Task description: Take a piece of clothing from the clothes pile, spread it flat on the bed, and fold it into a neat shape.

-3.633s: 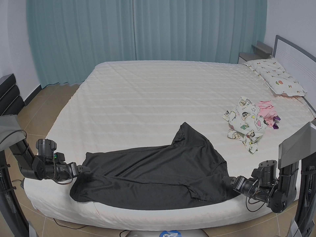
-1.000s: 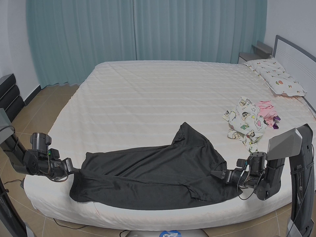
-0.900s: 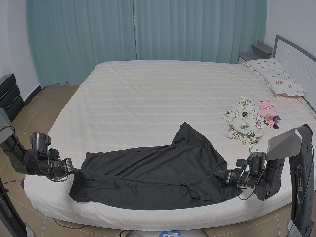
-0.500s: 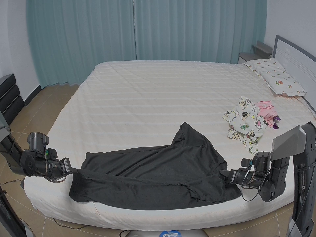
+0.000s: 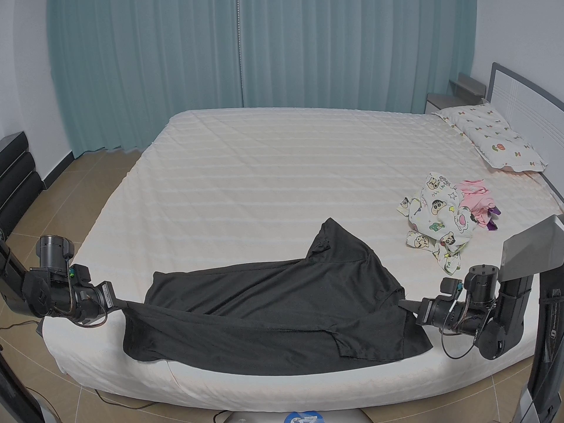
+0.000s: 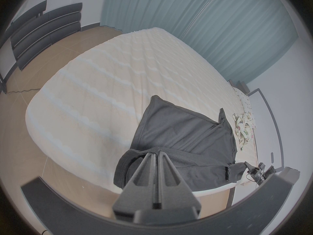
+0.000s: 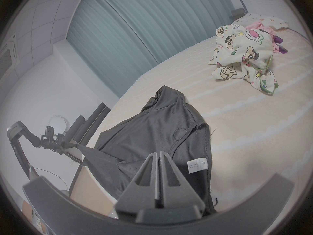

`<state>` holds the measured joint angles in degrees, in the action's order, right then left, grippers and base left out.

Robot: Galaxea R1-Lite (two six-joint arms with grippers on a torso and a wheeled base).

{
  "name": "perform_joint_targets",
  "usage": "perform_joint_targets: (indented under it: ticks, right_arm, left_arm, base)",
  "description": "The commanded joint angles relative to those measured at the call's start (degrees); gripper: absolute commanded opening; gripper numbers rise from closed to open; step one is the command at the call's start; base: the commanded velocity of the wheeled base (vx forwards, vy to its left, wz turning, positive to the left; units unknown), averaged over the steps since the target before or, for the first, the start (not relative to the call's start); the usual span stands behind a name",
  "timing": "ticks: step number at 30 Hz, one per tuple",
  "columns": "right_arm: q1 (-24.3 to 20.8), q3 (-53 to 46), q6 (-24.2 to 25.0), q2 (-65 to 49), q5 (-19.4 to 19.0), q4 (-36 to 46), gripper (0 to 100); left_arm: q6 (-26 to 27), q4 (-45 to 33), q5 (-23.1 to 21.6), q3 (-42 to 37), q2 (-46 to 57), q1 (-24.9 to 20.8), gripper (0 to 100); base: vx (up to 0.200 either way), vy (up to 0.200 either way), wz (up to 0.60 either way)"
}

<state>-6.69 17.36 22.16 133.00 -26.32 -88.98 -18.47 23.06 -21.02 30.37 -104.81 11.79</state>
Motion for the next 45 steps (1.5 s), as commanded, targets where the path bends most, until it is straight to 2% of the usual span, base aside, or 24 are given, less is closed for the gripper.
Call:
perform_joint_targets:
  ticks: [1,3,4,12,19,35,37,45]
  right_arm:
    - [1.95,-3.91,0.16,-5.65,-2.24,-1.02,0]
    - [2.39,-4.70,0.16,-6.52,-3.12,-1.02,0]
    - [3.53,-6.99,0.16,-9.07,-5.32,-1.02,0]
    - [5.11,-13.32,-0.54,-14.00,-9.54,-1.02,0]
    - [5.90,-16.74,-0.54,-18.30,-13.23,-1.02,0]
    - [6.60,-17.36,-1.07,-18.48,-13.14,-0.67,0]
    - [6.78,-17.36,-1.07,-16.54,-13.06,-0.85,0]
    - [6.25,-12.26,-2.39,-10.22,-12.62,-0.93,0]
  left_arm:
    - [0.10,-1.80,-0.43,-0.84,3.83,0.34,0]
    - [0.10,-1.88,-0.43,-1.01,4.00,0.43,0]
    - [0.10,-1.97,-0.43,-1.80,4.36,0.87,0]
    - [2.30,-2.50,-0.43,-5.23,5.85,1.31,0]
    - [4.05,-7.68,-0.43,-6.37,9.80,2.01,0]
    - [5.20,-12.69,0.10,-8.04,13.32,2.98,0]
    - [5.20,-16.38,2.03,-7.25,13.06,3.07,0]
    - [4.58,-16.38,1.94,-1.54,4.88,2.98,0]
  base:
    - [0.000,0.000,0.00]
    - [0.000,0.000,0.00]
    - [0.000,0.000,0.00]
    - [0.000,0.000,0.00]
    - [0.000,0.000,0.00]
    - [0.000,0.000,0.00]
    - [0.000,0.000,0.00]
    - [0.000,0.000,0.00]
